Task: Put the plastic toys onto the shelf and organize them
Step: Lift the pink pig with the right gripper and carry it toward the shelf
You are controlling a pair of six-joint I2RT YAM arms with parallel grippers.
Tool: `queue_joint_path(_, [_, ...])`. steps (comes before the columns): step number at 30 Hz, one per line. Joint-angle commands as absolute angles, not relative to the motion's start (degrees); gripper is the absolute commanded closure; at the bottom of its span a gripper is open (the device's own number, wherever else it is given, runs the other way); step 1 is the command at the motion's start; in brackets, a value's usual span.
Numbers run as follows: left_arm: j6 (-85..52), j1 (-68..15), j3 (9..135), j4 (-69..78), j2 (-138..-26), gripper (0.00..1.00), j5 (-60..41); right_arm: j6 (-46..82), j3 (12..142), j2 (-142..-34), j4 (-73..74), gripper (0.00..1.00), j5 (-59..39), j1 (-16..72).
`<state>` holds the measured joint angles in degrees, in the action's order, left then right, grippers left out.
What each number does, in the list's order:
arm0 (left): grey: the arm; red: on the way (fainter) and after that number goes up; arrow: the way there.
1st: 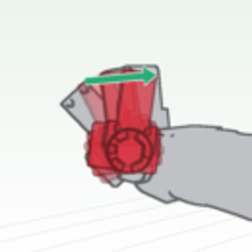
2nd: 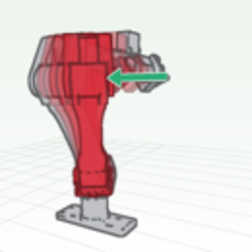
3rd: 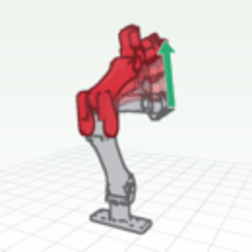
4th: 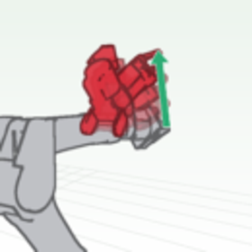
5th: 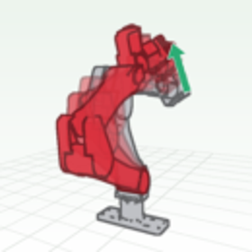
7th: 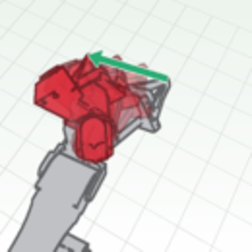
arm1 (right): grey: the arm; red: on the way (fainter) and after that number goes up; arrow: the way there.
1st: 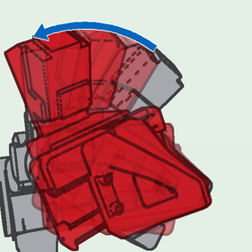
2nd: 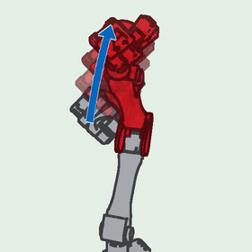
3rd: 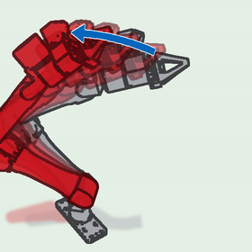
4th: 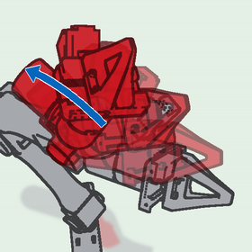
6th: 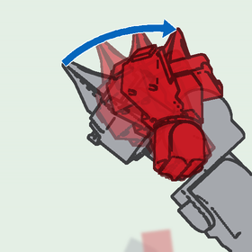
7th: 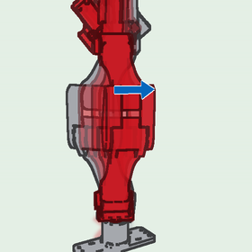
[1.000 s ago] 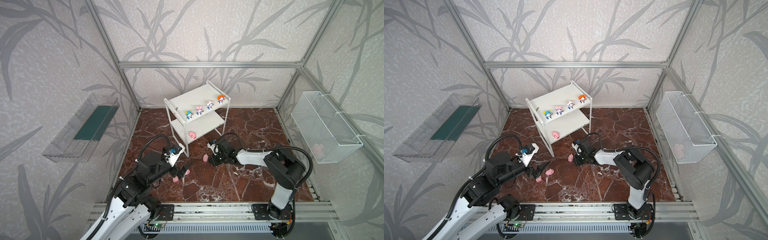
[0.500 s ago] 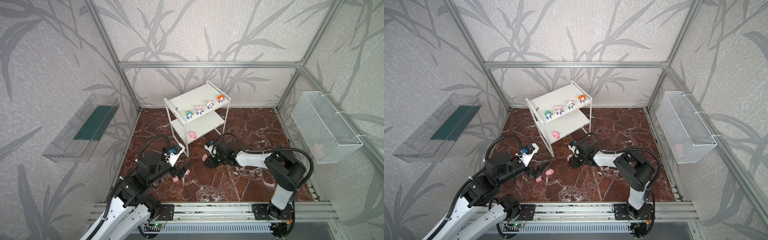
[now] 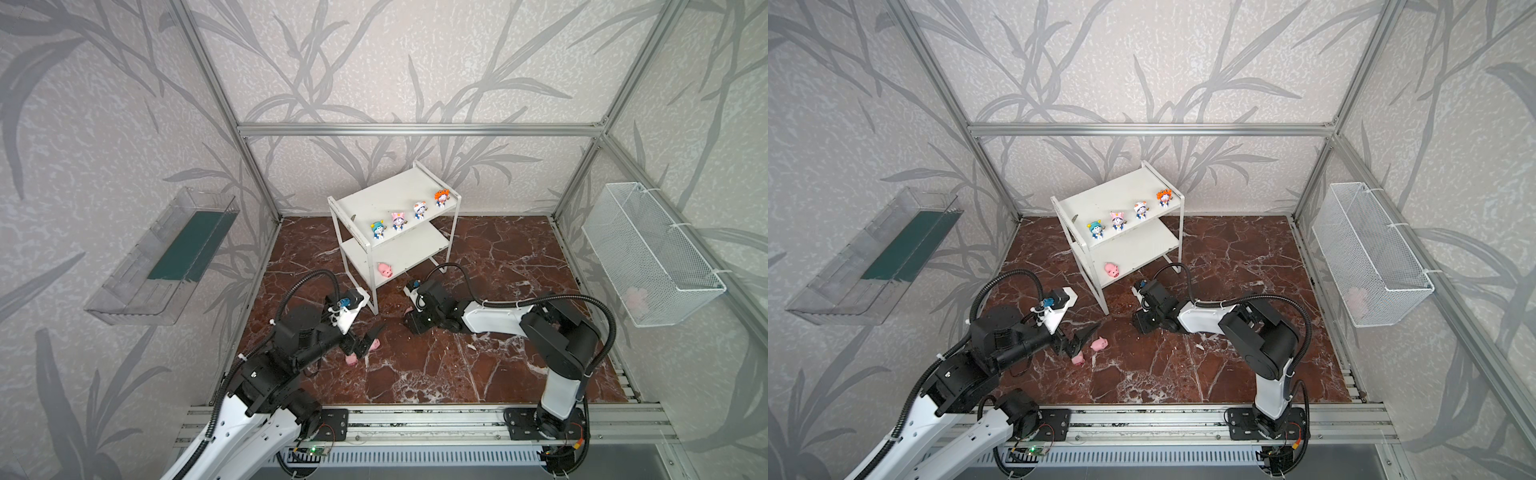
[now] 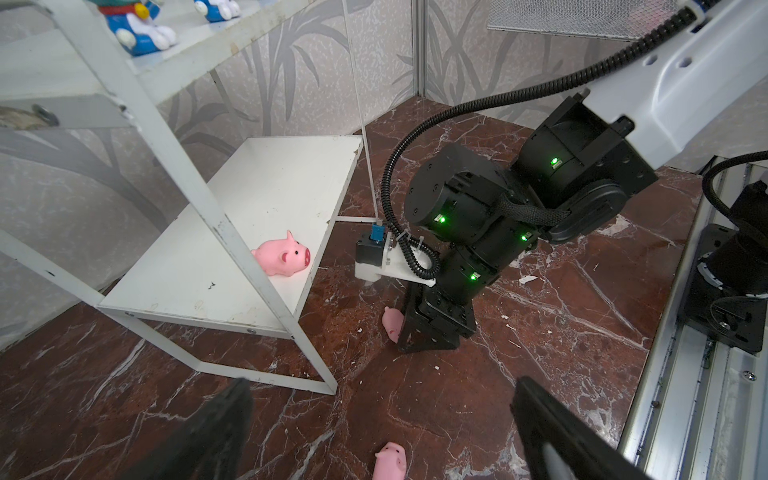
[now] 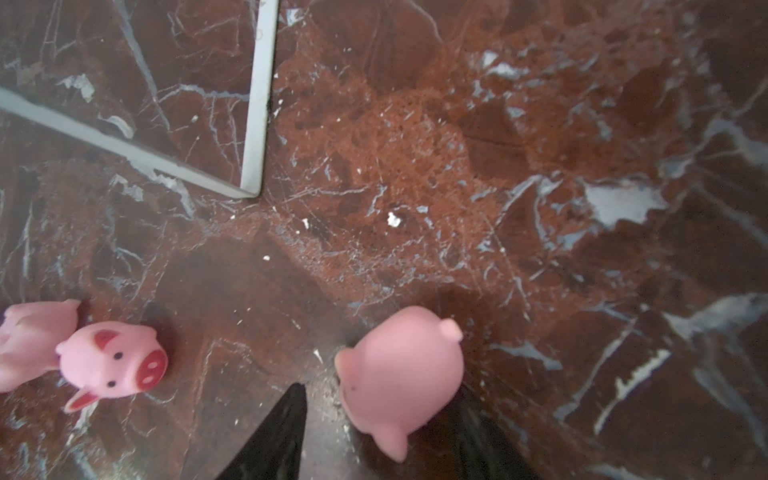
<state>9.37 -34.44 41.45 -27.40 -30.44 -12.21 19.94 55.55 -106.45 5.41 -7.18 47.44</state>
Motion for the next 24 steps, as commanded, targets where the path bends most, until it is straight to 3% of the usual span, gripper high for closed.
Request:
queue_joint_path(1, [9.6,-34.3,40.9,-26.7,-30.0,0.01,-12.8,21.3,56.2,-108.2,4.3,0.49,-2.0,48.2])
queue_joint_path(8, [9.6,-34.2,40.8,-26.7,-29.9,0.01,-12.8,19.9,53.9,-105.6,5.4,0.72,0.2,48.6])
queue_joint_path(17, [9.5,-34.3,40.9,-26.7,-30.0,0.01,-12.9,13.9,48.8,-98.2,7.8,0.8,-0.5,48.3])
queue_joint_path(24, [9.5,-34.3,40.9,-26.6,-30.0,0.01,-12.9,11.5,48.8,-89.9,4.5,0.8,-3.6,48.3])
